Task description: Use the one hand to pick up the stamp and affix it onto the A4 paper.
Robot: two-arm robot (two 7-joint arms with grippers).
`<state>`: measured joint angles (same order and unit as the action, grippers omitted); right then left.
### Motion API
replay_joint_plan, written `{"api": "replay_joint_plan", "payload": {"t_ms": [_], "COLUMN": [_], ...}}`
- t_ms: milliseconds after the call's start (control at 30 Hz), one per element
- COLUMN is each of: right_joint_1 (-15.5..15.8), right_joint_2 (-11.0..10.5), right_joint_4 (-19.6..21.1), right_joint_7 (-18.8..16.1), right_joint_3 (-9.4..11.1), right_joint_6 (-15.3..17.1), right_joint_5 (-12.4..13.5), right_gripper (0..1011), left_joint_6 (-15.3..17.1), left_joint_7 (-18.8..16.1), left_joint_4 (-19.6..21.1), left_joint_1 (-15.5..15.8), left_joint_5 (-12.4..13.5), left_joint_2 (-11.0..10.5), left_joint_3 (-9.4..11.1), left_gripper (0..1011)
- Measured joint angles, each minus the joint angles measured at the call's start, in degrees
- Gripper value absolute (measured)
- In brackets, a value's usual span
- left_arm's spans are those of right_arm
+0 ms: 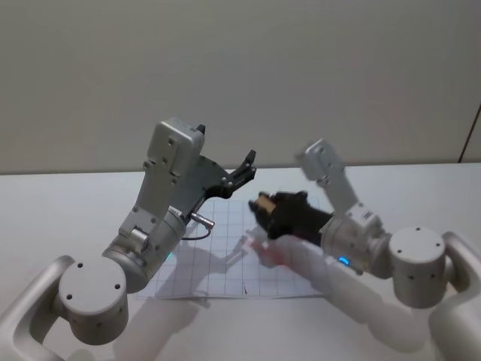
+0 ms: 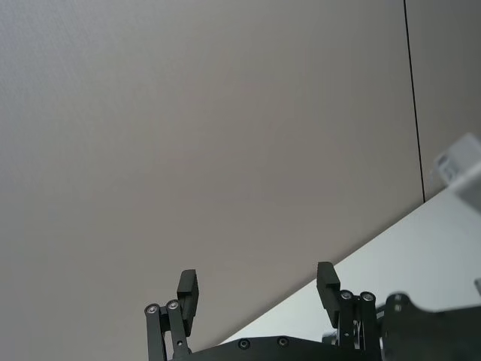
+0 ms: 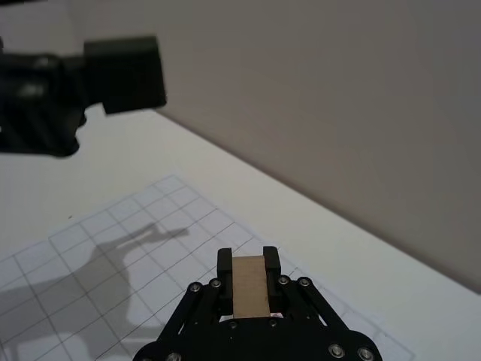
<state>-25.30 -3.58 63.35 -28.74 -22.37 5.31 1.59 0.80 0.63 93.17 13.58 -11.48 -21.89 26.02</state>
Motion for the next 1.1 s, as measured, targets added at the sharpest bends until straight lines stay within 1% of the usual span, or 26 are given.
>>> {"api": "replay_joint_plan", "payload": {"t_ms": [167,200,233,367,400,433,500,533,600,633,667,700,733,833,933,1033,1100], "right_joint_1": [1.33,1.9,1.9,3.69,4.49,4.49,5.63,6.69,7.69,8.81,9.38,10.76,10.76,14.07,16.33,19.46,20.4], "right_joint_2": [-1.35,-1.89,-1.89,-3.63,-4.38,-4.38,-5.43,-6.38,-7.24,-8.16,-8.63,-9.73,-9.73,-12.24,-13.87,-16.09,-16.71], "right_joint_4": [4.16,5.73,5.73,9.87,11.4,11.4,13.44,14.9,16.54,18.08,18.79,20.48,20.48,24.16,26.4,29.28,30.17], "right_joint_7": [2.54,3.47,3.47,6.01,7.04,7.04,8.27,9.25,10.07,11.0,11.3,12.16,12.16,14.06,15.07,16.47,16.85], "right_joint_3": [1.27,1.77,1.77,3.16,3.73,3.73,4.47,5.05,5.72,6.3,6.58,7.28,7.28,8.78,9.76,11.06,11.43], "right_joint_6": [0.34,0.63,0.63,1.72,2.29,2.29,3.16,3.89,4.67,5.63,5.94,6.92,6.92,9.31,10.58,12.56,13.19], "right_joint_5": [1.41,1.91,1.91,3.17,3.65,3.65,4.32,4.91,5.49,6.2,6.43,7.16,7.16,8.97,9.96,11.44,11.92], "right_gripper": [218,218,218,218,218,218,218,218,218,218,218,218,218,218,218,218,218], "left_joint_6": [0.0,0.0,0.0,0.0,0.0,0.0,0.0,0.0,0.0,0.0,0.0,0.0,0.0,0.0,0.0,0.0,0.0], "left_joint_7": [0.0,0.0,0.0,0.0,0.0,0.0,0.0,0.0,0.0,0.0,0.0,0.0,0.0,0.0,0.0,0.0,0.0], "left_joint_4": [0.0,0.0,0.0,0.0,0.0,0.0,0.0,0.0,0.0,0.0,0.0,0.0,0.0,0.0,0.0,0.0,0.0], "left_joint_1": [0.0,0.0,0.0,0.0,0.0,0.0,0.0,0.0,0.0,0.0,0.0,0.0,0.0,0.0,0.0,0.0,0.0], "left_joint_5": [0.0,0.0,0.0,0.0,0.0,0.0,0.0,0.0,0.0,0.0,0.0,0.0,0.0,0.0,0.0,0.0,0.0], "left_joint_2": [0.0,0.0,0.0,0.0,0.0,0.0,0.0,0.0,0.0,0.0,-0.01,0.0,0.0,0.0,0.0,0.0,0.0], "left_joint_3": [0.0,0.0,0.0,0.0,0.0,0.0,0.0,0.0,0.0,0.0,0.0,0.0,0.0,0.0,0.0,0.0,0.0], "left_gripper": [1001,1001,1001,1001,1001,1001,1001,1001,1001,1001,1001,1001,1001,1001,1001,1001,1001]}}
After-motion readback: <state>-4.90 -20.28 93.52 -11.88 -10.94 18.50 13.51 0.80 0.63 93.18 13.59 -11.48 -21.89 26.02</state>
